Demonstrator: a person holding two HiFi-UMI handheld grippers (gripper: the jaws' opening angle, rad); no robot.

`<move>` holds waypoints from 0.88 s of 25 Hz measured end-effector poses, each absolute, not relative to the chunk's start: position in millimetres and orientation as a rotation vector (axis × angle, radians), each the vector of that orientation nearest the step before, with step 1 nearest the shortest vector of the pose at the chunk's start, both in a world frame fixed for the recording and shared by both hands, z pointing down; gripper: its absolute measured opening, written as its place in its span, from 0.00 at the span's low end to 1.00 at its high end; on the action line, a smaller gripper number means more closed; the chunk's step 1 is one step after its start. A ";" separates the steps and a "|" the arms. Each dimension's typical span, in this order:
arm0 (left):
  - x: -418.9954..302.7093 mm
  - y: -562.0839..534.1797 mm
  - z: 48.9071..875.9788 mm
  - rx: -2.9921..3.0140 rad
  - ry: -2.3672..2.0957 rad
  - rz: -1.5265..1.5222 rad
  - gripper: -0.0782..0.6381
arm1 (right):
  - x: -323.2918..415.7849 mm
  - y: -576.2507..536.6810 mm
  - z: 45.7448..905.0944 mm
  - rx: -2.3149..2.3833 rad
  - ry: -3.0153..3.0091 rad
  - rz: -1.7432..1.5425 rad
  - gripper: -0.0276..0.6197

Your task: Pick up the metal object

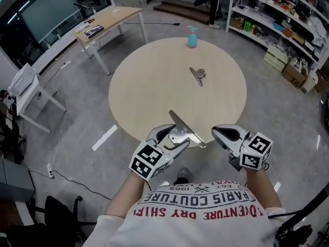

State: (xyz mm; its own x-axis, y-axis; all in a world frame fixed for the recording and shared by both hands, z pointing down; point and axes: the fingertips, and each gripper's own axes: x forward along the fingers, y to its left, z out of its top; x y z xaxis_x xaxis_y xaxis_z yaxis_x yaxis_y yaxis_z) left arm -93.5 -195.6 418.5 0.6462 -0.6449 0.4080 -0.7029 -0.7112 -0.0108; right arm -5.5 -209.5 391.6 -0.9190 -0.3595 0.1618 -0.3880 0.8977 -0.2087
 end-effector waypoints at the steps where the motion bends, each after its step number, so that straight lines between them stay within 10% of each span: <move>1: -92.6 -180.7 413.0 2.725 -1.126 0.576 0.51 | -5.5 -196.2 390.4 0.563 -2.948 0.348 0.05; 22: -60.7 -80.7 409.9 2.739 -1.126 0.466 0.51 | 25.1 -103.2 400.3 0.583 -2.904 0.245 0.05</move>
